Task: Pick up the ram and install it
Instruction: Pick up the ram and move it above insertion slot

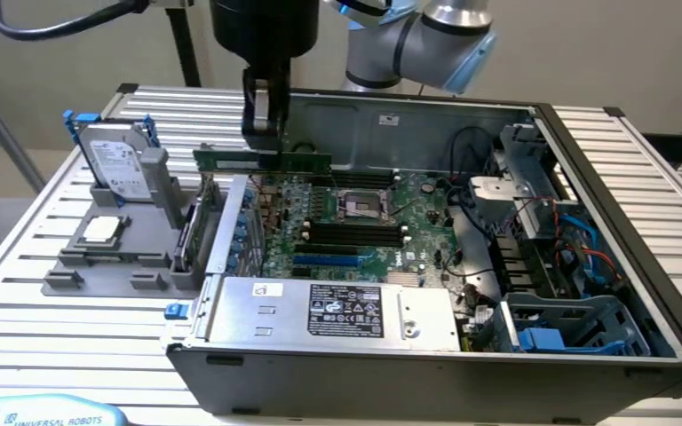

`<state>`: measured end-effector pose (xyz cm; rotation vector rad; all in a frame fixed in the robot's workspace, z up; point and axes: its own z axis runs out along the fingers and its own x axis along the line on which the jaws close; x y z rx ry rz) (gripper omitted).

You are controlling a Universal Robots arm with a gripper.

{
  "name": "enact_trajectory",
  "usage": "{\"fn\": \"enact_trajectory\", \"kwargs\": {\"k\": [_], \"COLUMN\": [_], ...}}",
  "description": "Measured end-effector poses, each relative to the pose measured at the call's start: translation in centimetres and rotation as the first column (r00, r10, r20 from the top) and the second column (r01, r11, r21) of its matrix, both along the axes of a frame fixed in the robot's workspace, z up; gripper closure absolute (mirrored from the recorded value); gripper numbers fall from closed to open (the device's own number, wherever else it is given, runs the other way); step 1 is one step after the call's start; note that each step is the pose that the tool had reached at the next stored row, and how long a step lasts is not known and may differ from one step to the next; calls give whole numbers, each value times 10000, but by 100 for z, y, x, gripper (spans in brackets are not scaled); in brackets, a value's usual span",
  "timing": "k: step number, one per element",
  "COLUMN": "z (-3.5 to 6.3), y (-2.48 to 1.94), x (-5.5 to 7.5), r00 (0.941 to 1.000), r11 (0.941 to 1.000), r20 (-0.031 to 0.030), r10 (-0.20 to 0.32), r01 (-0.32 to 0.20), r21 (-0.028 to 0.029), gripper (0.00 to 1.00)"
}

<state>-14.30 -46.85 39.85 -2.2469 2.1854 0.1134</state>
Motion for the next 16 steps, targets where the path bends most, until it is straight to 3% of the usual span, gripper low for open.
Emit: {"fn": "enact_trajectory", "kwargs": {"k": [5, 9, 12, 16], "z": [-23, -67, -115, -186], "y": [15, 66, 137, 285], "x": [225, 409, 530, 633], "r00": [10000, 10000, 10000, 10000], "r11": [10000, 10000, 10000, 10000], "r20": [-19, -23, -24, -23], "r10": [0, 1, 0, 0], "r01": [0, -1, 0, 0], "r21": [1, 1, 1, -1], "gripper": [87, 87, 87, 87]}}
